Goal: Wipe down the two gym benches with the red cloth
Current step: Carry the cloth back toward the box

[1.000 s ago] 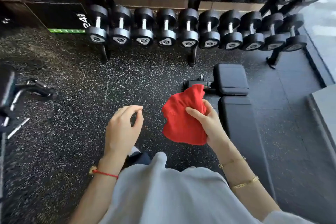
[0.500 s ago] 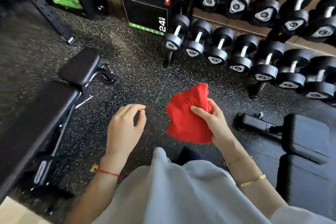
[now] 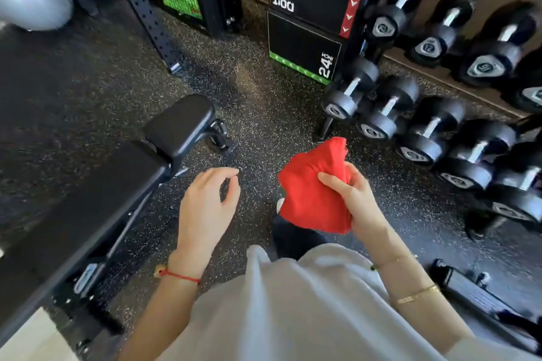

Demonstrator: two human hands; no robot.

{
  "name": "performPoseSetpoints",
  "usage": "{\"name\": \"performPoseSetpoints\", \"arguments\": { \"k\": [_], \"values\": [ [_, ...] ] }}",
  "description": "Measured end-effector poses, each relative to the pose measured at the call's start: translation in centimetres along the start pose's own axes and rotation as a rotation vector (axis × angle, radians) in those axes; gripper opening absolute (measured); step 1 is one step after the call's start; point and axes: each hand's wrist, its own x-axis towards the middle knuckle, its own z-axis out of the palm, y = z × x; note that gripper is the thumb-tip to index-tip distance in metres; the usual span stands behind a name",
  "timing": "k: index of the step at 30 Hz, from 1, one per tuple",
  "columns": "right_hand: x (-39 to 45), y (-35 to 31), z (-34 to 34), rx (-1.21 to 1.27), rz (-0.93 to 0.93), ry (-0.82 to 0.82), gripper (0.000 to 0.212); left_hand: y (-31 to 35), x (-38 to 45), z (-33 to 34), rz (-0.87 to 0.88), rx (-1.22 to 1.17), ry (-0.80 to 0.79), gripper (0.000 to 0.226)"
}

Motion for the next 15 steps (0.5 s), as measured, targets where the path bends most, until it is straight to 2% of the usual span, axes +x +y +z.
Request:
{"name": "performPoseSetpoints", "arguments": {
  "k": [8,15],
  "values": [
    [16.8,-10.0,3.3,-0.008,-0.015,-0.050,0.030,0.4,18.2,3.0,0.029,-0.005,0.110,0.017],
    [28.6,-15.9,7.4,-0.018,0.004,-0.091,0.032,-0.8,30.0,5.1,-0.057,-0.010,0.092,0.016]
  ]
}}
